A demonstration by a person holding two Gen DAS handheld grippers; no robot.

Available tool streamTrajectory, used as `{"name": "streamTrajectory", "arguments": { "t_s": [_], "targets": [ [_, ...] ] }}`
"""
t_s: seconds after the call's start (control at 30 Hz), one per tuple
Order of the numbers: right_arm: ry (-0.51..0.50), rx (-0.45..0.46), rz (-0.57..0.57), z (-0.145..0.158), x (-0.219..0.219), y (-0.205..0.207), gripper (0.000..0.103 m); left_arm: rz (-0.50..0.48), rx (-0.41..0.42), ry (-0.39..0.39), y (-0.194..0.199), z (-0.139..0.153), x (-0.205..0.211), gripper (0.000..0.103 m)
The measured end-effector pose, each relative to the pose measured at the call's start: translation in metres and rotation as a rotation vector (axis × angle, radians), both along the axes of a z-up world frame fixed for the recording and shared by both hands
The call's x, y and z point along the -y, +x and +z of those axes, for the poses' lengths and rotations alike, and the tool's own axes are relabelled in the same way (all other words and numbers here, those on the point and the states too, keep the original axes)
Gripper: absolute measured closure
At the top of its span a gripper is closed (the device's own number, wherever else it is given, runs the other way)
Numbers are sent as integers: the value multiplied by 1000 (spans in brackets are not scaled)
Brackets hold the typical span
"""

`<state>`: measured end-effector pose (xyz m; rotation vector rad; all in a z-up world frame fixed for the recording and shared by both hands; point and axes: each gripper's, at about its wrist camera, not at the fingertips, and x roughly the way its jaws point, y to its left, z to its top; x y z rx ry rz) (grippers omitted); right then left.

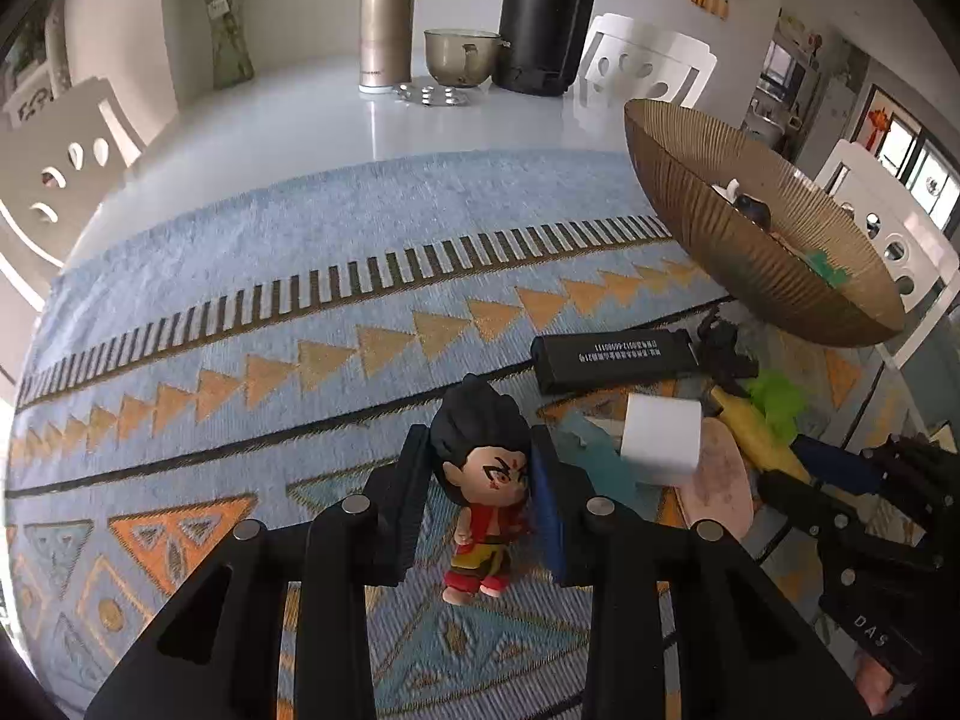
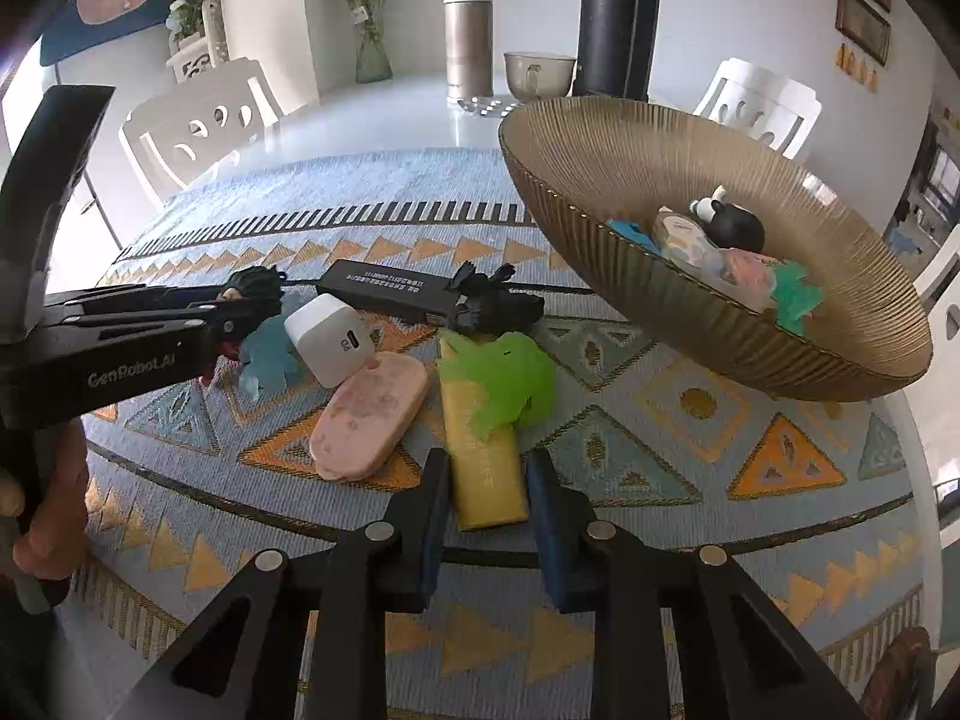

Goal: Organize rigid objects
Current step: 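Grasp the red-clad boy figurine with the left gripper while the right grasps the yellow lighter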

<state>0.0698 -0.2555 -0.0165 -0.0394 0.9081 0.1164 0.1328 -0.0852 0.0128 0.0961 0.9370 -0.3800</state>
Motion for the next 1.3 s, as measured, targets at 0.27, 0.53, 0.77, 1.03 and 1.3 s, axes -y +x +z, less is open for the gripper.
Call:
{"name": "streamTrajectory", "arguments": {
  "t_s": [0.27,0.53,0.77,1.03,1.3],
  "targets": [
    [150,-49,50,3,14,-22,80,35,-2,-32,-68,25,-30,74],
    [66,-41,109,0,3,-90,79,20,51,-77,-138,10,-34,74],
    [44,-44,99,-1,-8,-88,59,12,122,-96,-149,12,-34,74],
    [-23,-13,41,-5,-18,-81,73,-2,147,-91,-154,13,-31,74],
    [-27,37,71,2,-34,-98,80,10,143,-121,-154,14,-36,74]
  ]
}}
